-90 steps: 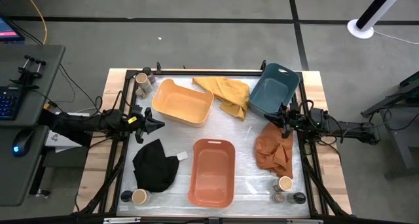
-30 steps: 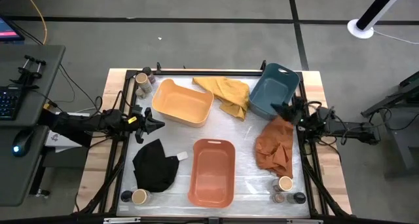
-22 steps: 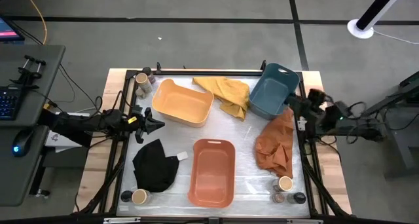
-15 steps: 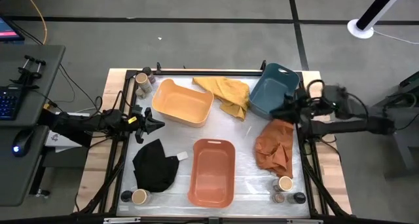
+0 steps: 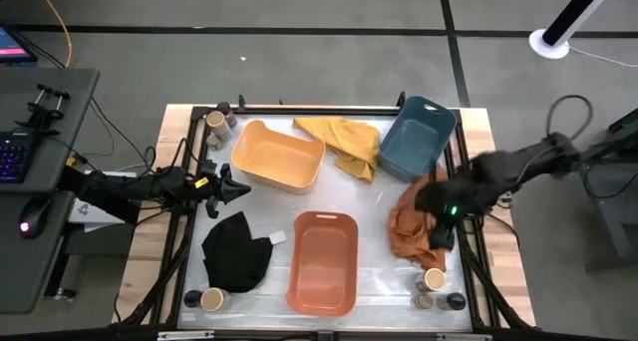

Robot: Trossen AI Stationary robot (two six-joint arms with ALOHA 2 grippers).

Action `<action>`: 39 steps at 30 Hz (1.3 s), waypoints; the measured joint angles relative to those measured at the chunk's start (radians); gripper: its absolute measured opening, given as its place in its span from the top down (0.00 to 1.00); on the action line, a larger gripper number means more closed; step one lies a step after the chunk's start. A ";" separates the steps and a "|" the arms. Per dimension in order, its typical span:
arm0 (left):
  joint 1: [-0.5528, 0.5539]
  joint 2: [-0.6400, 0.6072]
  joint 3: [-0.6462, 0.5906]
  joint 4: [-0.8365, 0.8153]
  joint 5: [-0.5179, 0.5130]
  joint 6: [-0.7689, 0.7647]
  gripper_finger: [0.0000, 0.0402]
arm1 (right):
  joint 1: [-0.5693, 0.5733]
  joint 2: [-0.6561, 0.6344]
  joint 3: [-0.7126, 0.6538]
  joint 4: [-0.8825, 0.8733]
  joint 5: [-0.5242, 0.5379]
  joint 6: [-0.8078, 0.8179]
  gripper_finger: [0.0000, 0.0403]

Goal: Sort spices by type
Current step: Put the bottom right gold seasoning bottle into the blue bin

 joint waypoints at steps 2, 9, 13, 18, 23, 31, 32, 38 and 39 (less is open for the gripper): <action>0.000 0.000 0.000 0.000 0.000 0.000 1.00 | 0.082 0.065 0.000 -0.006 -0.003 0.129 0.35; 0.000 0.000 0.000 0.000 0.000 0.000 1.00 | 0.277 0.232 0.000 0.010 -0.087 0.407 0.35; 0.000 0.000 0.000 0.000 0.000 0.000 1.00 | 0.317 0.290 0.000 0.010 -0.127 0.476 0.35; 0.000 0.000 0.000 0.000 0.000 0.000 1.00 | 0.327 0.348 0.000 0.012 -0.098 0.474 0.35; 0.000 0.000 0.000 0.000 0.000 0.000 1.00 | 0.326 0.369 0.000 0.029 -0.093 0.470 0.35; 0.000 0.000 0.000 0.000 0.000 0.000 1.00 | 0.326 0.370 0.000 0.051 -0.082 0.415 0.35; 0.000 0.000 0.000 0.000 0.000 0.000 1.00 | 0.326 0.370 0.000 0.046 -0.077 0.415 0.35; 0.000 0.000 0.000 0.000 0.000 0.000 1.00 | 0.326 0.370 0.000 0.035 -0.004 0.412 0.27; 0.000 0.000 0.000 0.000 0.000 0.000 1.00 | 0.326 0.370 0.000 0.036 0.005 0.401 0.24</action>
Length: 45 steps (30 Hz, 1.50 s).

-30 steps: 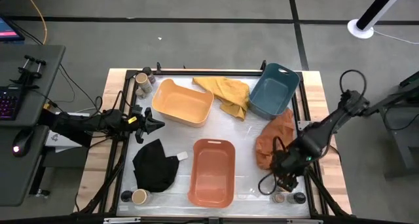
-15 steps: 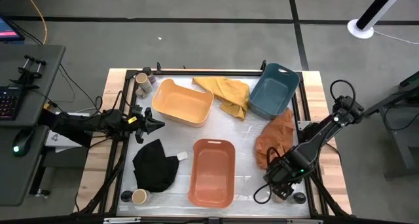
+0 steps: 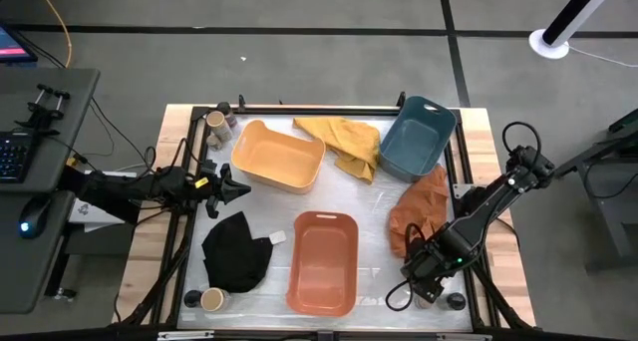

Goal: Sort spices by type
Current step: Put the bottom right gold seasoning bottle into the blue bin

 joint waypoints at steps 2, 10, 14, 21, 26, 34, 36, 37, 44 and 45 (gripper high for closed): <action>0.000 0.000 0.000 0.000 0.000 0.000 1.00 | 0.000 0.000 0.000 0.000 -0.007 -0.022 0.19; 0.000 0.000 0.000 0.000 0.000 0.000 1.00 | 0.029 0.000 0.000 0.005 -0.005 0.015 0.15; 0.000 0.000 0.000 0.000 0.000 0.000 1.00 | 0.056 0.002 0.000 0.026 0.048 0.025 0.15; 0.000 0.000 0.000 0.000 0.000 0.000 1.00 | 0.070 0.002 0.000 0.033 0.129 0.079 0.15; 0.000 0.000 0.000 0.000 0.000 0.000 1.00 | 0.070 0.002 0.000 0.023 0.135 0.092 0.17; 0.000 0.000 0.000 0.000 0.000 0.000 1.00 | 0.070 0.066 0.000 0.025 0.083 0.069 0.18; 0.000 0.000 0.000 0.000 0.000 0.000 1.00 | 0.070 0.089 0.000 0.034 0.082 0.062 0.18; 0.000 0.000 0.000 0.000 0.000 0.000 1.00 | 0.070 0.099 0.000 0.035 0.082 0.060 0.18; 0.000 0.000 0.000 0.000 0.000 0.000 1.00 | 0.070 0.151 0.000 0.043 0.084 0.059 0.18; 0.000 0.000 0.000 0.000 0.000 0.000 1.00 | 0.070 0.157 0.000 0.043 0.092 0.059 0.18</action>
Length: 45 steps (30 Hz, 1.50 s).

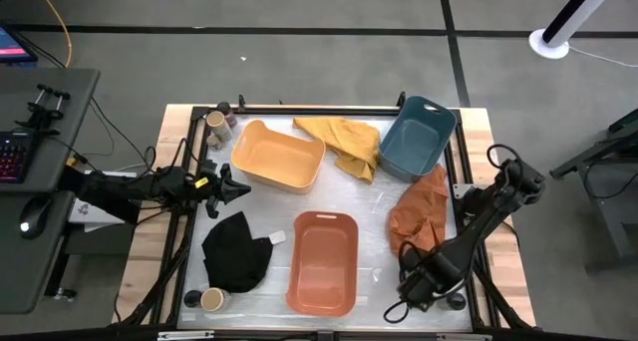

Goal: Sort spices by type
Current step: Put the bottom right gold seasoning bottle into the blue bin

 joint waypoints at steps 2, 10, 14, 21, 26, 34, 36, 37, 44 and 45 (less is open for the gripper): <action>0.000 0.000 0.000 0.000 0.000 0.000 1.00 | 0.000 0.010 0.000 0.000 0.012 0.005 0.18; 0.000 0.000 0.000 0.000 0.000 0.000 1.00 | 0.000 0.007 0.025 -0.038 0.015 -0.011 0.32; 0.000 0.000 0.000 0.000 0.000 0.000 1.00 | -0.007 0.007 0.110 -0.111 0.010 -0.061 0.33; 0.000 0.000 0.000 0.000 0.000 0.000 1.00 | -0.106 0.007 0.384 -0.301 0.072 -0.152 0.33; 0.000 0.000 0.000 0.000 0.000 0.000 1.00 | -0.268 -0.002 0.582 -0.371 0.321 -0.205 0.33; 0.000 0.000 0.000 0.000 0.000 0.000 1.00 | -0.673 -0.009 0.667 -0.363 0.580 -0.402 0.33; 0.000 0.000 0.000 0.000 0.000 0.000 1.00 | -0.790 -0.009 0.639 -0.364 0.620 -0.449 0.33; 0.000 0.000 0.000 0.000 0.001 0.000 1.00 | -0.854 -0.008 0.621 -0.368 0.637 -0.477 0.33; 0.000 0.000 0.000 0.000 0.000 0.000 1.00 | -1.277 -0.008 0.517 -0.366 0.660 -0.702 0.33; 0.000 0.000 0.000 0.000 0.000 0.000 1.00 | -1.332 -0.008 0.497 -0.366 0.638 -0.729 0.33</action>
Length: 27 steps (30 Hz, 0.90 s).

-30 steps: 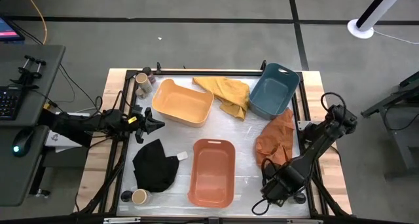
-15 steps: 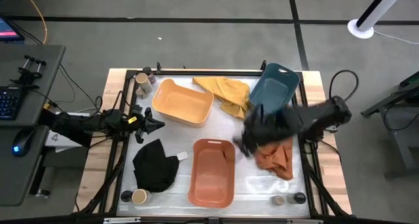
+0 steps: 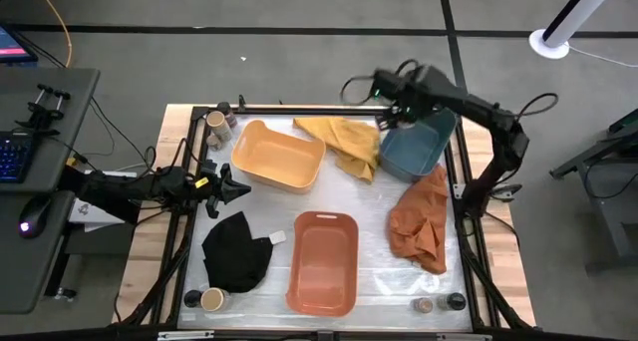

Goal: Sort spices by type
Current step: Put the bottom right gold seasoning bottle into the blue bin

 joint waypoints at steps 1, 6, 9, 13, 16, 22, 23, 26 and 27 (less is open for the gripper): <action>0.000 0.000 0.000 0.000 0.000 0.000 1.00 | -0.054 0.000 -0.020 0.000 -0.023 -0.021 0.33; 0.000 0.000 0.000 0.000 0.000 0.000 1.00 | -0.264 0.000 -0.153 0.044 -0.126 -0.150 0.33; 0.000 0.000 0.000 0.000 0.000 0.000 1.00 | -0.335 0.000 -0.226 0.106 -0.165 -0.219 0.33; 0.000 0.000 0.000 0.000 0.000 0.000 1.00 | -0.398 0.001 -0.300 0.254 -0.213 -0.258 0.33; 0.000 0.000 0.000 0.000 0.000 0.000 1.00 | -0.434 0.011 -0.338 0.327 -0.231 -0.255 0.33; 0.000 0.000 0.000 0.000 0.000 0.000 1.00 | -0.477 0.052 -0.348 0.369 -0.270 -0.228 0.33; 0.000 0.000 0.000 0.000 0.000 0.000 1.00 | -0.478 0.056 -0.348 0.374 -0.275 -0.214 0.33; 0.000 0.000 0.000 0.000 0.000 0.000 1.00 | -0.482 0.065 -0.348 0.374 -0.281 -0.176 0.33; 0.000 0.000 0.000 0.000 0.000 0.000 1.00 | -0.482 0.066 -0.348 0.370 -0.281 -0.167 0.33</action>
